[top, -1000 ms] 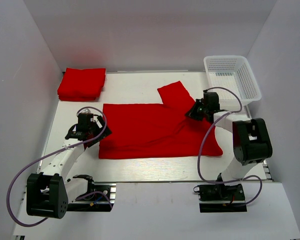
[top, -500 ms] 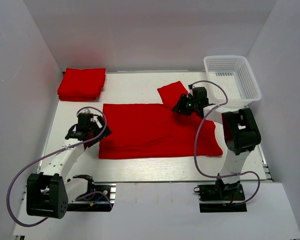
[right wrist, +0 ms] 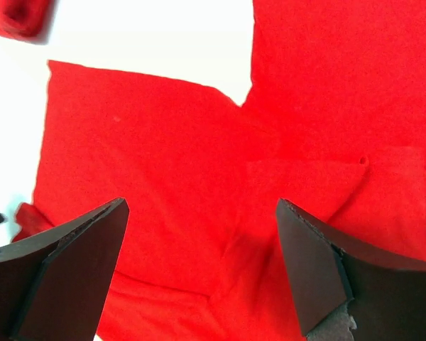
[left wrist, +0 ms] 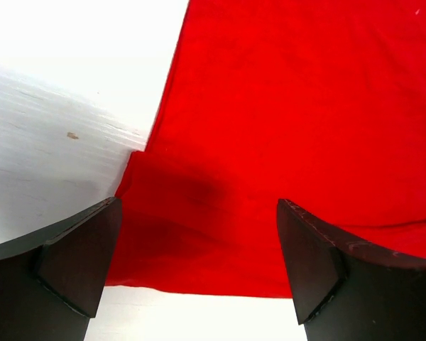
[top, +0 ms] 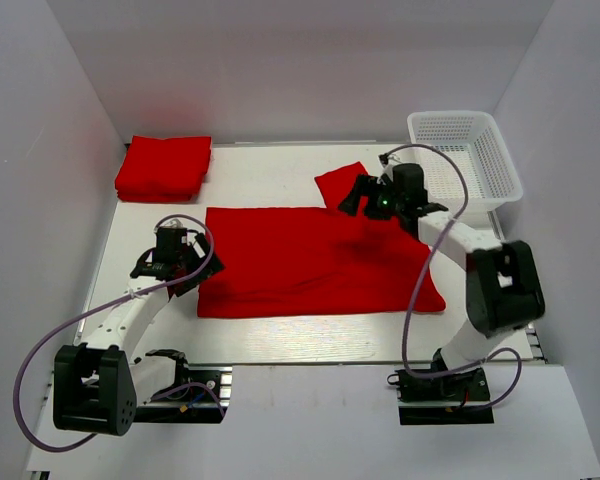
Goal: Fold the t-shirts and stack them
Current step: Fold the tshirt
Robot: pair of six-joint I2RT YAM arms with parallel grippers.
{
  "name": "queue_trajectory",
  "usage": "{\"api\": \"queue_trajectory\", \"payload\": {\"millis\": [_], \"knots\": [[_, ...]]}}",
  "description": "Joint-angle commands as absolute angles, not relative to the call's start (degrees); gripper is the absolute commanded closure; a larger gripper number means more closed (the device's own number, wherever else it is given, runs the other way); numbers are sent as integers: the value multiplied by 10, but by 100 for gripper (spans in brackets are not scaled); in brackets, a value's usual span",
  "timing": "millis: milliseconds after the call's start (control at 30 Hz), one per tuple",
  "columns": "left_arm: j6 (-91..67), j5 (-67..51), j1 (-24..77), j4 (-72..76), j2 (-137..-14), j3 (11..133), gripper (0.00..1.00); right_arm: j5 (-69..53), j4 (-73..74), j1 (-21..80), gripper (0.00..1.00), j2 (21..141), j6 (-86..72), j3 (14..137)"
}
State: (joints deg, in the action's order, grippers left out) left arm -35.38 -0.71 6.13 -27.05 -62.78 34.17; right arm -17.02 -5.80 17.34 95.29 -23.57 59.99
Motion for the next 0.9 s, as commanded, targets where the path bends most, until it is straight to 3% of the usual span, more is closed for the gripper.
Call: {"api": "queue_trajectory", "payload": {"millis": [0, 367, 867], "knots": [[-354, -47, 65, -272, -631, 339, 0, -134, -42, 171, 10, 881, -207, 553], [-378, -19, 65, -365, -578, 326, 0, -134, -24, 169, 10, 834, -224, 443], [-395, -41, 65, -206, -566, 259, 0, -152, -21, 169, 10, 860, -223, 435]]}}
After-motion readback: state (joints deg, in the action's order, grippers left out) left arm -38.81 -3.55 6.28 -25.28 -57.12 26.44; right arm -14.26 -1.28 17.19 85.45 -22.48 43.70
